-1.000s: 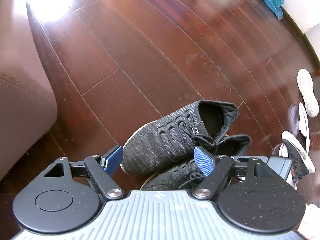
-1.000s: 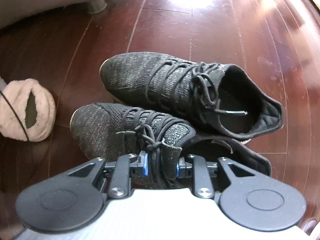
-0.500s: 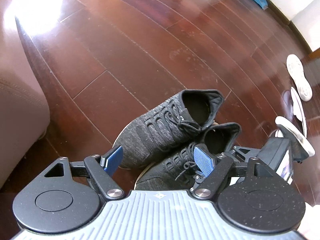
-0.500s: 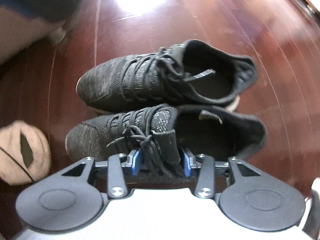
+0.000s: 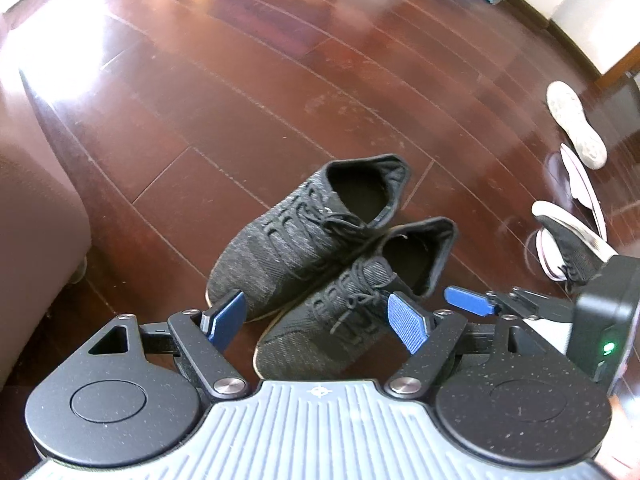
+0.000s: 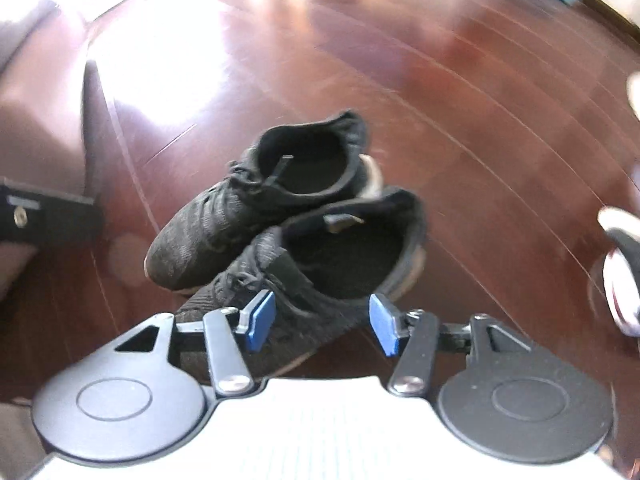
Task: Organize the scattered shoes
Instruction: 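Grasp a black-and-white sneaker in the pile with the left tool while the right tool withdraws, then lift the black-and-white sneaker with the left tool, then bring the black sneaker to the right tool while the right tool grasps its heel, then open the left tool and lift the black sneaker with the right tool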
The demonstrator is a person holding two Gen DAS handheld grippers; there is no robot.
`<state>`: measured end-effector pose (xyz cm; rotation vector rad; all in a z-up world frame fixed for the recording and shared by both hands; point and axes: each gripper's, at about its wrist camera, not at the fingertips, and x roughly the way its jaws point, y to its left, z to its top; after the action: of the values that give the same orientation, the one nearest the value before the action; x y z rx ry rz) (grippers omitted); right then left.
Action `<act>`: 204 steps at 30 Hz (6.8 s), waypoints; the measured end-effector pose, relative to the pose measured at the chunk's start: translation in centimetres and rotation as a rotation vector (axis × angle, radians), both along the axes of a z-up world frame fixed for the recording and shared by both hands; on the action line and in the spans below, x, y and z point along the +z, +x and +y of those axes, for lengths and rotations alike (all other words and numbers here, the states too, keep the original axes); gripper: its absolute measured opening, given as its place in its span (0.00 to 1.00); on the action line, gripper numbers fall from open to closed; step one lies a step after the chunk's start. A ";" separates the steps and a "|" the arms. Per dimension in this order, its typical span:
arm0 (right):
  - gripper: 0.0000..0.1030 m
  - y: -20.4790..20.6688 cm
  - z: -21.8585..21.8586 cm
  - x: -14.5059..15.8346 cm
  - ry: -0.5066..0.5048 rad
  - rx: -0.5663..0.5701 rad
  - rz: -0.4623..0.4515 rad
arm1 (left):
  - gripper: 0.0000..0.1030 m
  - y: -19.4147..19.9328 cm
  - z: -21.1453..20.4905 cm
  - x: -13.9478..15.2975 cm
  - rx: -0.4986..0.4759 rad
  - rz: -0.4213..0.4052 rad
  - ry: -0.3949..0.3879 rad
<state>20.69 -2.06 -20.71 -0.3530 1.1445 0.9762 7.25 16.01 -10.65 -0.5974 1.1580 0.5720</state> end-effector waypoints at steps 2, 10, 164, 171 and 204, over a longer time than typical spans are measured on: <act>0.55 0.3 -2.8 1.2 0.026 -0.095 0.015 | 0.80 0.1 -1.1 0.3 -0.016 -0.011 0.004; 0.55 -1.9 -17.9 8.2 0.089 -0.405 0.033 | 0.79 0.1 -8.5 1.5 -0.094 -0.114 -0.066; 0.58 -32.1 -53.3 7.8 0.129 -1.677 0.160 | 0.21 2.8 -57.4 -14.1 -1.113 0.127 -0.474; 0.58 -31.7 -55.1 7.3 0.133 -1.724 0.180 | 0.21 2.0 -58.6 -16.6 -1.127 0.158 -0.429; 0.58 -20.3 -56.9 3.4 0.046 -1.359 0.199 | 0.76 4.7 -45.8 -8.3 -0.864 0.021 -0.069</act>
<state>0.43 -58.98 -17.29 0.5537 1.1992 -0.1787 11.98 -29.82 -19.00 -0.1052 1.3246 -0.2027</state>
